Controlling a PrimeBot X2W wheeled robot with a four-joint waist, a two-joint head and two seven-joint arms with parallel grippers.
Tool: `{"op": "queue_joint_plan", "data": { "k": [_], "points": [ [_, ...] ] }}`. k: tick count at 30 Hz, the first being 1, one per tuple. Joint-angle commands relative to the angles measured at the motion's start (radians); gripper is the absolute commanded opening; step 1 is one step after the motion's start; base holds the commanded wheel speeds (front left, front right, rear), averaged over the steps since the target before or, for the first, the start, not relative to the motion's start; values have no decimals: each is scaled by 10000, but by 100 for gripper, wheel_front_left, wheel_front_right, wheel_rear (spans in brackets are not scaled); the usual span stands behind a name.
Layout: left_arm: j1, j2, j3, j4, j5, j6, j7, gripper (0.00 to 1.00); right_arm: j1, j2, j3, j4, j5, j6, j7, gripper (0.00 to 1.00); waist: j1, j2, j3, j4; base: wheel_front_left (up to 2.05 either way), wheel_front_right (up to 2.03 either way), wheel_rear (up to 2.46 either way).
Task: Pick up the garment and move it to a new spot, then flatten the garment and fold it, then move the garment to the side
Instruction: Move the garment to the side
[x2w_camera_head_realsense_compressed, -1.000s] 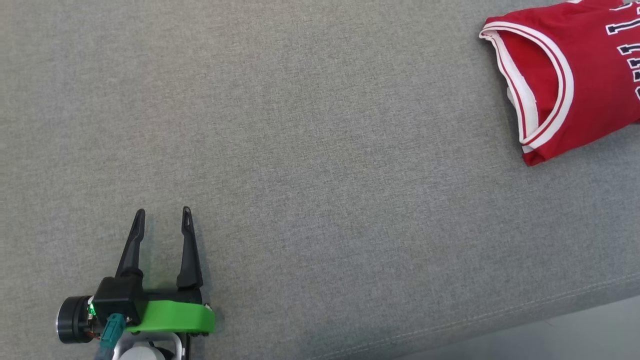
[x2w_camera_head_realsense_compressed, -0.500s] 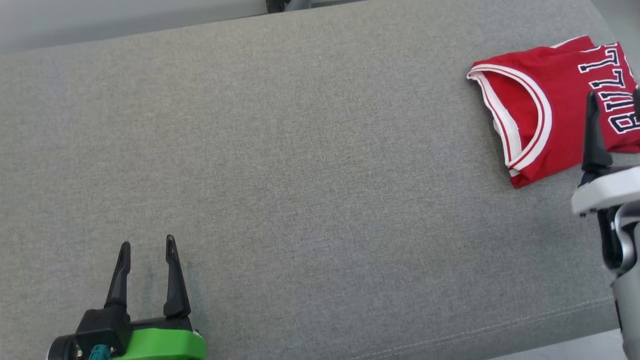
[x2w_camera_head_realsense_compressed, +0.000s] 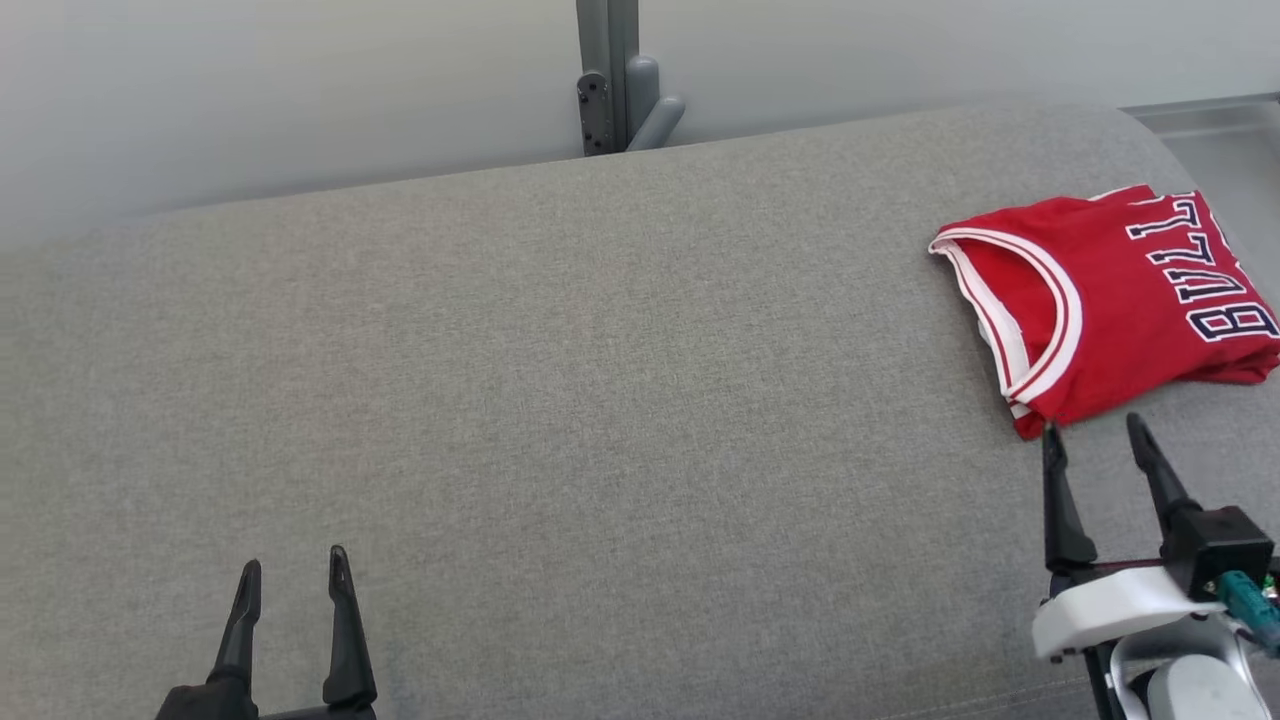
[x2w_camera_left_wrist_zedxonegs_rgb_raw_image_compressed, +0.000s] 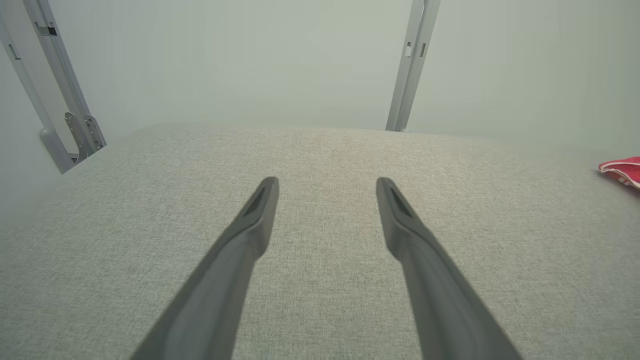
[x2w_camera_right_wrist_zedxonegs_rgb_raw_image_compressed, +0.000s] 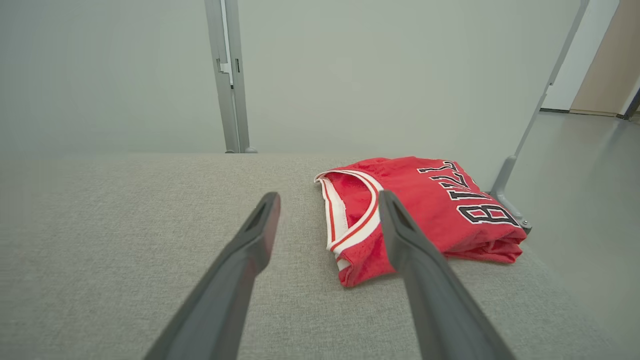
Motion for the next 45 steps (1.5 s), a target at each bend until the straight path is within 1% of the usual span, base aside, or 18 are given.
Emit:
{"op": "queue_joint_plan", "data": {
  "k": [1,6,11,16,22,34,39,45],
  "points": [
    [118,22,78,52,-85,-13,-24,100,183,53,107,-56,-85,-14,-22,100,1,51,-291,289,0,0,0],
    [157,22,255,298,-146,-92,-24,100,352,179,694,1,-207,-14,-22,100,1,51,-389,495,0,0,0],
    [104,20,359,457,-153,-127,-24,100,270,230,817,123,-299,-14,-22,100,1,51,-378,738,0,0,0],
    [-54,20,406,509,-182,-149,-24,100,253,241,741,161,-337,-14,-22,100,1,51,-312,882,0,0,0],
    [-115,22,503,601,-174,-171,-24,100,258,243,678,243,-430,-14,-22,100,1,51,-283,885,0,0,0],
    [25,22,595,698,-201,-232,-23,100,357,244,666,413,-388,-14,-23,100,1,51,-504,1019,0,0,0],
    [76,22,510,742,-212,-460,-23,100,411,244,649,551,-298,-14,-23,100,1,51,-549,1005,0,0,0],
    [93,22,535,817,-215,-546,-23,100,412,245,622,612,-247,-14,-23,100,1,51,-563,909,0,0,0]
  ]
}}
